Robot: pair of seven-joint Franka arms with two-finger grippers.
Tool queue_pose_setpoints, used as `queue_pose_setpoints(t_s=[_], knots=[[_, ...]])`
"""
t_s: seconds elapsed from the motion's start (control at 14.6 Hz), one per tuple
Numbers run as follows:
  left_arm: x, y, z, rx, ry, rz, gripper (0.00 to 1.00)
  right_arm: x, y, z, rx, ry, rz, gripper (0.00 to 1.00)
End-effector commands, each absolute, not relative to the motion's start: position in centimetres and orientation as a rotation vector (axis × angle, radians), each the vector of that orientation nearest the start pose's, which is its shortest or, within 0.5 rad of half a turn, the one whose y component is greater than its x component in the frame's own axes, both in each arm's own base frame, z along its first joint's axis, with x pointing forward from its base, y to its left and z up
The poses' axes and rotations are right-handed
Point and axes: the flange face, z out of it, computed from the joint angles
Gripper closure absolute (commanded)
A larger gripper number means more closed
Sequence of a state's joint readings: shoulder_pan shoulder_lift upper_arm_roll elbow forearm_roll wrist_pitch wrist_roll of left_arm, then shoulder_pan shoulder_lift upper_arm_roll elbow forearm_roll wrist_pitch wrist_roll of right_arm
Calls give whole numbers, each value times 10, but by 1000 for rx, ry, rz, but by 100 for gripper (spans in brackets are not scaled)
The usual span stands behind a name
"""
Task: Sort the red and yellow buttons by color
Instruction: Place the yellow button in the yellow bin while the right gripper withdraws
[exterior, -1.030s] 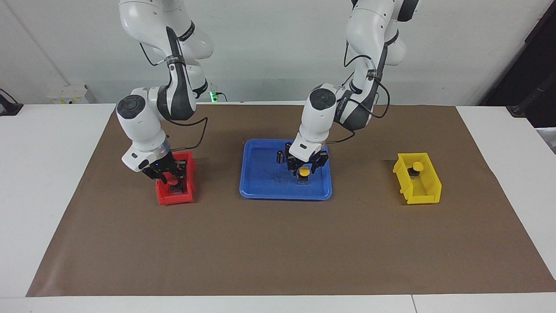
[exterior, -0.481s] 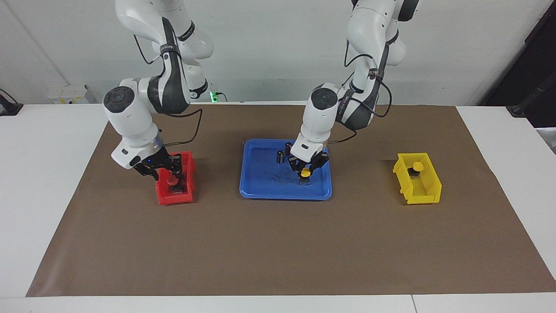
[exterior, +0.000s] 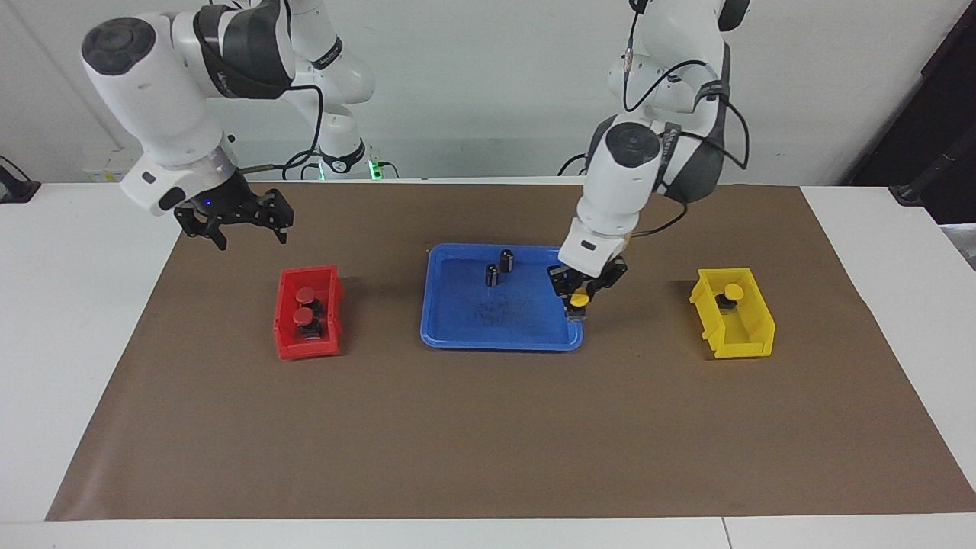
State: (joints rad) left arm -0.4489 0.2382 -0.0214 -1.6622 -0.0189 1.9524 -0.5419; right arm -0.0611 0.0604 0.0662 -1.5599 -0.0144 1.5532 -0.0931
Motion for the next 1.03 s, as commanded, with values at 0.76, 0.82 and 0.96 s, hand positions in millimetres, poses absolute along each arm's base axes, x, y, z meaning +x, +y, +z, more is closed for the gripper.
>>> queue_pose_setpoints(t_s=[0.76,0.82,0.96], knots=[[620,-3,460,-3171,196,-28,99,554,-29,633,-3157,-47,33,0],[615,-2,452,-3170,191,-43,99,553,-31,631,-3157,-40,50,0],[609,6,439,-3170,170,-41,99,550,-31,634,-3156,-40,57,0]])
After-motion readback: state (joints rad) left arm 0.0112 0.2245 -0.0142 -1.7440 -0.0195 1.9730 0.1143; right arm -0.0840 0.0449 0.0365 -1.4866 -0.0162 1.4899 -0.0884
